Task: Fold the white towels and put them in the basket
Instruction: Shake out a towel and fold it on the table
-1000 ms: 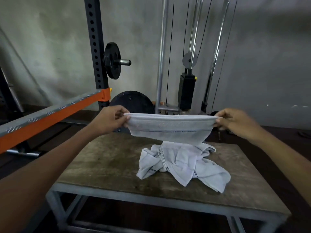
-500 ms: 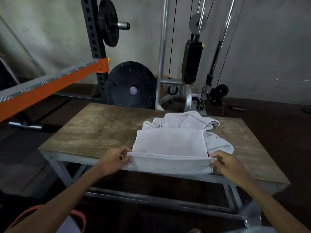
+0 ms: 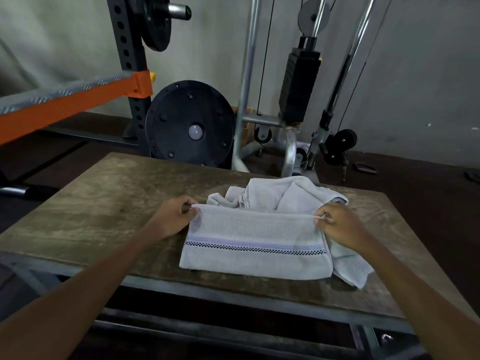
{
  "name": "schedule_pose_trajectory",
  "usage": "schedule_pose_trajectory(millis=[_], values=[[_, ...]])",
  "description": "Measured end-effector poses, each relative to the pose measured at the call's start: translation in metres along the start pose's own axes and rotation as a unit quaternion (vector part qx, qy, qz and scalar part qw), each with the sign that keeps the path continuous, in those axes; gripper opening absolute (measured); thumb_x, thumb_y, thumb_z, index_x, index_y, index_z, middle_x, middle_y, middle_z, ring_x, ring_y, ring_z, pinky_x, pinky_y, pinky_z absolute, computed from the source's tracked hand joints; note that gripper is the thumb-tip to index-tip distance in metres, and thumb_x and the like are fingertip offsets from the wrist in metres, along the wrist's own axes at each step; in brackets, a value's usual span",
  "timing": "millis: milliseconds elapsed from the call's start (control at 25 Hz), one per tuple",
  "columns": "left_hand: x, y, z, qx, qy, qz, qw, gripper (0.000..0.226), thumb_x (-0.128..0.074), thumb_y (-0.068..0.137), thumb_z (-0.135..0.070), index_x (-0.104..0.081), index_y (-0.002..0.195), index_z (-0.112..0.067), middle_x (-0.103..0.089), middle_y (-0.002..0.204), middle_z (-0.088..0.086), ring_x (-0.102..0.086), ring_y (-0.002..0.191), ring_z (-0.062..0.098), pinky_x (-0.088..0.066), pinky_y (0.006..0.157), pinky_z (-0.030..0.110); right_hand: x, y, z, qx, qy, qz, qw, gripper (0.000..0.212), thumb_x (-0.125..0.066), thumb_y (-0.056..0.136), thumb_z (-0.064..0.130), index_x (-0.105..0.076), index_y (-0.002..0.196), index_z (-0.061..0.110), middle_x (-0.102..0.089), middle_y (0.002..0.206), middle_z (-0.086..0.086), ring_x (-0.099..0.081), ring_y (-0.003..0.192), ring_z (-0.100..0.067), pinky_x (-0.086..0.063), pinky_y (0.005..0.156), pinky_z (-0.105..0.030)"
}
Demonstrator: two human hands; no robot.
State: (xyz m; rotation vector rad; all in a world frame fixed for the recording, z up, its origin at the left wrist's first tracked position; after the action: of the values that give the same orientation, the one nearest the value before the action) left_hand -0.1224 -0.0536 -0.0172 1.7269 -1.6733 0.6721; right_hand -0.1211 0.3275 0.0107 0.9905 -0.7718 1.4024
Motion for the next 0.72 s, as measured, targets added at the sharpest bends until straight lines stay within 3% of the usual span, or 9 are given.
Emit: schedule_pose_trajectory(millis=[120,320,480,600,720], values=[[-0.013,0.012,0.009,0.003,-0.006,0.031,1.0,0.005,-0.056,0.093,-0.024,-0.06,0.094,-0.021,-0.063,0.096,-0.006,-0.057,0.085,0.01,-0.038,0.063,0.014,-0.008,0.014,-0.008,-0.027,0.016,0.018,0.999,0.009,-0.063,0.086,0.017,-0.063,0.08,0.023,-0.063,0.094,0.006,-0.058,0.088,-0.015,-0.048,0.083,-0.036],[-0.011,0.008,0.012,-0.015,0.004,0.075,0.997,0.006,-0.06,0.09,-0.024,-0.058,0.086,-0.029,-0.064,0.091,-0.007,-0.056,0.079,0.005,-0.039,0.063,0.013,-0.01,0.022,-0.013,-0.032,-0.007,0.063,0.997,0.007,-0.061,0.086,0.024,-0.063,0.08,0.027,-0.068,0.085,0.005,-0.062,0.08,-0.014,-0.051,0.079,-0.041],[-0.009,0.004,0.007,-0.014,-0.008,0.12,0.993,0.004,-0.062,0.089,-0.026,-0.061,0.09,-0.022,-0.063,0.092,-0.011,-0.057,0.083,0.004,-0.039,0.065,0.016,0.002,0.019,-0.003,-0.018,0.013,0.074,0.997,0.011,-0.062,0.088,0.02,-0.064,0.079,0.026,-0.068,0.082,0.006,-0.064,0.078,-0.016,-0.054,0.077,-0.043],[-0.01,0.004,0.009,0.0,-0.043,0.115,0.992,0.005,-0.065,0.086,-0.024,-0.062,0.085,-0.02,-0.066,0.094,-0.006,-0.06,0.085,0.009,-0.041,0.067,0.018,0.008,0.014,0.001,-0.015,0.02,0.071,0.997,0.014,-0.063,0.088,0.015,-0.064,0.078,0.024,-0.068,0.084,0.005,-0.064,0.08,-0.013,-0.053,0.076,-0.037],[-0.006,0.002,0.009,0.02,-0.075,0.091,0.993,0.005,-0.068,0.085,-0.02,-0.065,0.082,-0.022,-0.067,0.088,-0.007,-0.062,0.082,0.01,-0.043,0.066,0.018,0.015,0.007,0.011,-0.01,0.023,0.066,0.997,0.011,-0.063,0.088,0.012,-0.067,0.081,0.019,-0.069,0.088,0.002,-0.06,0.074,-0.007,-0.046,0.066,-0.021]])
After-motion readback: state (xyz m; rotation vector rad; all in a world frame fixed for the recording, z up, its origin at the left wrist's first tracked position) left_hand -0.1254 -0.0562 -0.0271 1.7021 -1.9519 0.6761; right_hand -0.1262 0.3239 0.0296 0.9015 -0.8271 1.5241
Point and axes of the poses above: each hand's wrist, its own y-axis towards the middle knuckle, its own x-axis out of the back of the hand, z = x × y, the point moved 6 cm from there along y, towards the middle knuckle
